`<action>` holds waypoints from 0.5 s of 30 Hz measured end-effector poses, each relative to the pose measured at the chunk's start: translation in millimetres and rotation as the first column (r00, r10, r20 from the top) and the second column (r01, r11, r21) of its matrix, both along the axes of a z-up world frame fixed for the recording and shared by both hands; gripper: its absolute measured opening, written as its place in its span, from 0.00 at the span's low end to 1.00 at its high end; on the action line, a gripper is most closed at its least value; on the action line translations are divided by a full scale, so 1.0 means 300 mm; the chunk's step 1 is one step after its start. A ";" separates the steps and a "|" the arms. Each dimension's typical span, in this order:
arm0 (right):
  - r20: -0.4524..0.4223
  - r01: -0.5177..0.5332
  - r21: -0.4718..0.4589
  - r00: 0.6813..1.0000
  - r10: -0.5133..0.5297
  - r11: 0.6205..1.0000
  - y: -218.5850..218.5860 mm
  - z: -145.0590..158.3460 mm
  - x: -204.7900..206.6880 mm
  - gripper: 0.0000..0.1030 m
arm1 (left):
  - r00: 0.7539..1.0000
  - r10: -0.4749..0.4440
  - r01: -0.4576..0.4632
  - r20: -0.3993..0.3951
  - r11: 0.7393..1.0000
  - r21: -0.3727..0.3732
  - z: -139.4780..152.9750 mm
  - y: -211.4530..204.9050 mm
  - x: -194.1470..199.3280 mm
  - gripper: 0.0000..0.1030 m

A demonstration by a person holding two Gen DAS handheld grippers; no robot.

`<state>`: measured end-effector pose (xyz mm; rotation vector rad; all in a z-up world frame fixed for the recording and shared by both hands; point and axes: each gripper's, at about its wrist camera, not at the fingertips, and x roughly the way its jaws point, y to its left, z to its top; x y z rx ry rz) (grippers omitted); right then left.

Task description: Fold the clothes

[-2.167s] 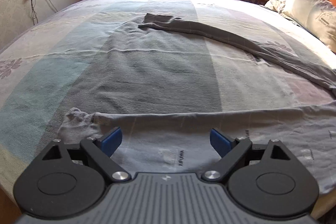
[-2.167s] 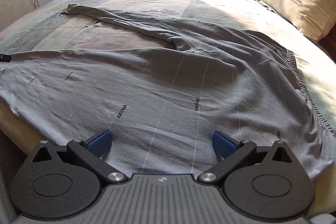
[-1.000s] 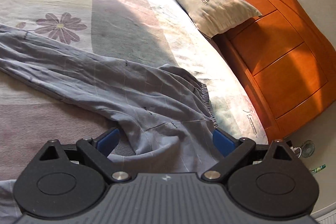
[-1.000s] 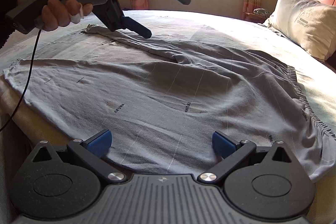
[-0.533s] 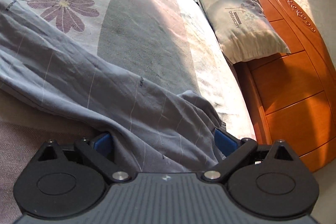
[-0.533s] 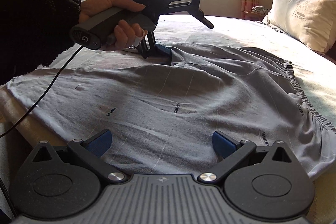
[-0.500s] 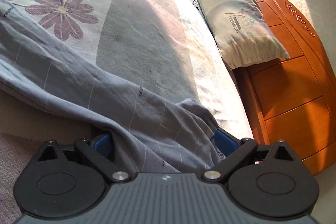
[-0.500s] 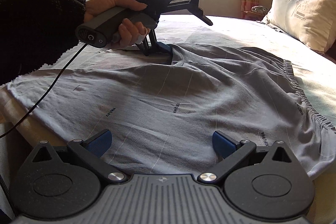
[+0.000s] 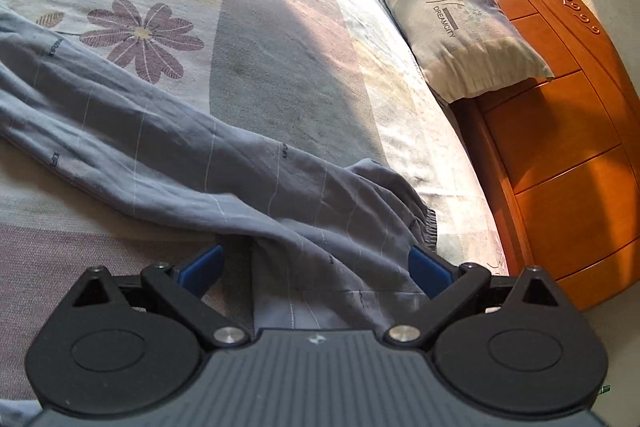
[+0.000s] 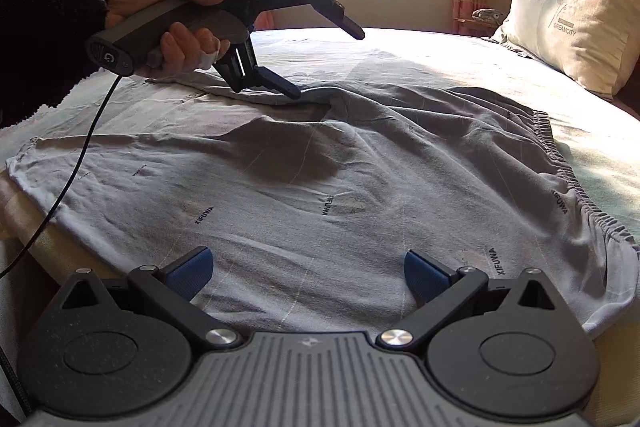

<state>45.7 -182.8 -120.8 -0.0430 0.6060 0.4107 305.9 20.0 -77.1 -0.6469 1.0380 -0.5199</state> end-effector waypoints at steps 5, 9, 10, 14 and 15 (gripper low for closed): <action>0.003 0.000 -0.012 1.000 0.000 1.000 0.006 -0.003 0.000 1.00 | 0.990 -0.104 0.095 -0.092 0.991 -0.089 -0.058 -0.072 -0.028 0.95; 0.004 0.000 -0.019 1.000 0.000 1.000 0.008 -0.004 0.000 1.00 | 0.994 -0.075 0.076 -0.078 0.997 0.009 -0.107 -0.107 0.035 0.95; 0.004 0.000 -0.021 1.000 0.000 1.000 0.008 -0.004 0.000 1.00 | 0.996 -0.067 0.068 -0.064 0.997 0.018 -0.102 -0.113 0.057 0.95; 0.005 0.000 -0.027 1.000 0.000 1.000 0.010 -0.006 0.001 1.00 | 0.997 -0.069 0.070 -0.018 0.994 0.086 -0.061 -0.148 0.114 0.95; 0.006 0.000 -0.028 1.000 0.000 1.000 0.010 -0.006 0.000 1.00 | 0.996 -0.086 0.086 -0.004 0.992 0.093 -0.040 -0.155 0.105 0.95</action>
